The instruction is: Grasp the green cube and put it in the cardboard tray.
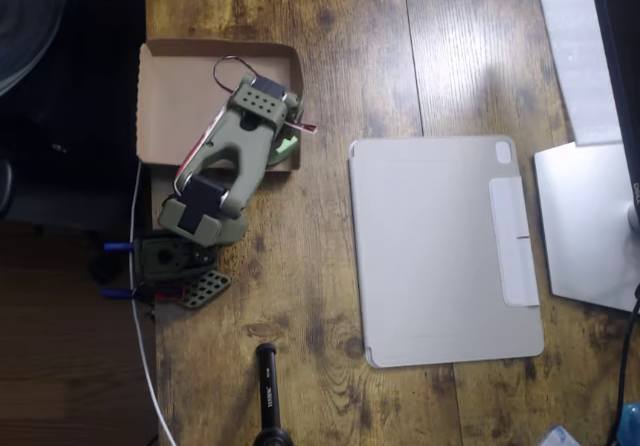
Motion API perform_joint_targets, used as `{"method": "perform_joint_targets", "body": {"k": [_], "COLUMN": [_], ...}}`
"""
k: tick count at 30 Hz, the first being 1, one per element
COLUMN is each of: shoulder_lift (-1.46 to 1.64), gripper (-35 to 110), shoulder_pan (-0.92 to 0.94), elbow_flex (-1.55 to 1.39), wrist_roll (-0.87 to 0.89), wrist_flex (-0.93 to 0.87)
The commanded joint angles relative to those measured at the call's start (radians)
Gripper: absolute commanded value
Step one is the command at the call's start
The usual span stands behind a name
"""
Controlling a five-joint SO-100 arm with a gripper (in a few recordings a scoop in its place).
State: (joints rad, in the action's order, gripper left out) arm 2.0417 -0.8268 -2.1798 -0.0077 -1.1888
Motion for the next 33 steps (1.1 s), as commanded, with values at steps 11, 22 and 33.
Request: {"method": "perform_joint_targets", "body": {"k": [11, 22, 33], "shoulder_lift": [0.034, 0.032, -0.026], "gripper": [22, 26, 9], "shoulder_pan": [0.048, 0.075, 0.374], "elbow_flex": [0.097, 0.307, 0.433], "wrist_roll": [-0.12, -0.175, -0.117], "wrist_flex": [-0.147, -0.342, -0.416]}}
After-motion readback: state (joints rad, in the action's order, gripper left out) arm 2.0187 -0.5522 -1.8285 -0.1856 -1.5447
